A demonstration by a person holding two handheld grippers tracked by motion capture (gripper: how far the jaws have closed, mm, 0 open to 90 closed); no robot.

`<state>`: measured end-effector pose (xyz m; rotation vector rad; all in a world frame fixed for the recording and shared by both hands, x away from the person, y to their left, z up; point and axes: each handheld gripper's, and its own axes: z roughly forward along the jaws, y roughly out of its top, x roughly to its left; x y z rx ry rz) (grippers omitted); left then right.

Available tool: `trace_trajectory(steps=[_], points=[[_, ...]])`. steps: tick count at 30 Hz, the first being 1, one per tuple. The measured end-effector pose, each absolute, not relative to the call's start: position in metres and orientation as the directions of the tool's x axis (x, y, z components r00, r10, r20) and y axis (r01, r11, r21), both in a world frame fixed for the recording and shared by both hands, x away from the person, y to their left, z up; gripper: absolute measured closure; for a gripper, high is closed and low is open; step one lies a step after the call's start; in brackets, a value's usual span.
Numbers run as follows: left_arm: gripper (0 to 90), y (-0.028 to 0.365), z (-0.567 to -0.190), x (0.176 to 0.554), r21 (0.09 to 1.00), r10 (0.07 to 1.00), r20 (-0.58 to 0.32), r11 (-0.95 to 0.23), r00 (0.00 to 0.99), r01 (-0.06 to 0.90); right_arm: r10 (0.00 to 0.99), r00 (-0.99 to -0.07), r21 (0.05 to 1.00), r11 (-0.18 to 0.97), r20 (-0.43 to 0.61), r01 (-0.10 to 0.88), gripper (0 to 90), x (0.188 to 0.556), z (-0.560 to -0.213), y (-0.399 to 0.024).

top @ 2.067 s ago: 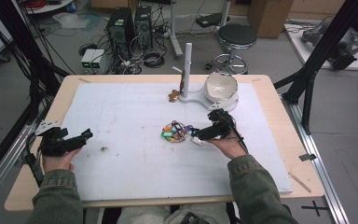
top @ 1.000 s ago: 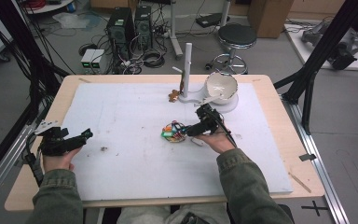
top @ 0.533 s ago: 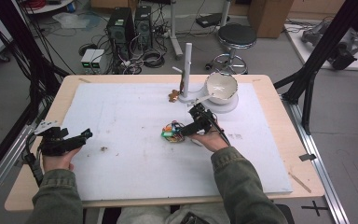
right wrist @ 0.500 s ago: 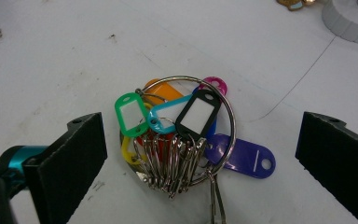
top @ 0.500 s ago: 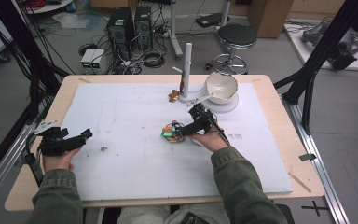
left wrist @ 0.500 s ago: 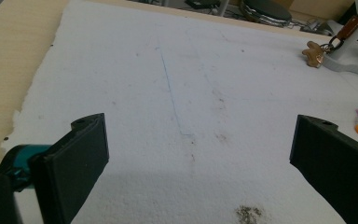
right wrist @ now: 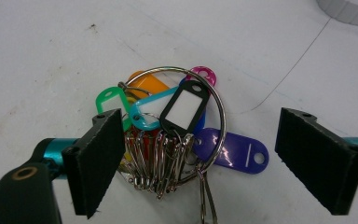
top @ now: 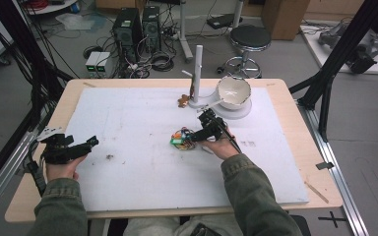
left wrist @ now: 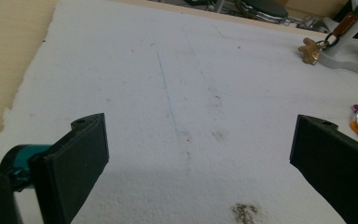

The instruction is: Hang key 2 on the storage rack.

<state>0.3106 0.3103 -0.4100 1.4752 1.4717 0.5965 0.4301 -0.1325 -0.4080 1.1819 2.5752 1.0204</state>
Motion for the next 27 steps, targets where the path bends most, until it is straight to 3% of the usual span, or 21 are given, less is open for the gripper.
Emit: trace_trajectory(steps=[5,10,16,18,21,23,27], points=[[4.8,0.311,-0.41,0.311,0.854,0.95,-0.27,0.159,0.16,0.495,0.712,-0.687,0.612,0.481,0.146,0.628,28.5,0.431,-0.411,-0.131],[4.8,0.311,-0.41,0.311,0.854,0.949,-0.269,0.159,0.161,0.495,0.735,-0.662,0.581,0.478,0.145,0.658,49.3,0.43,-0.414,-0.128],[4.8,0.31,-0.411,0.311,0.854,0.95,-0.266,0.154,0.164,0.497,0.758,-0.643,0.548,0.493,0.111,0.676,60.4,0.426,-0.417,-0.119],[4.8,0.31,-0.411,0.311,0.854,0.95,-0.266,0.153,0.164,0.498,0.769,-0.633,0.549,0.493,0.087,0.675,76.3,0.424,-0.412,-0.118],[4.8,0.31,-0.411,0.311,0.853,0.95,-0.266,0.152,0.163,0.5,0.78,-0.624,0.549,0.502,0.046,0.668,78.9,0.42,-0.411,-0.116],[4.8,0.31,-0.411,0.311,0.854,0.951,-0.264,0.151,0.164,0.498,0.785,-0.616,0.561,0.482,0.066,0.673,86.7,0.419,-0.409,-0.116],[4.8,0.31,-0.411,0.311,0.853,0.95,-0.266,0.154,0.162,0.499,0.784,-0.614,0.556,0.471,0.093,0.685,86.9,0.42,-0.408,-0.119]])
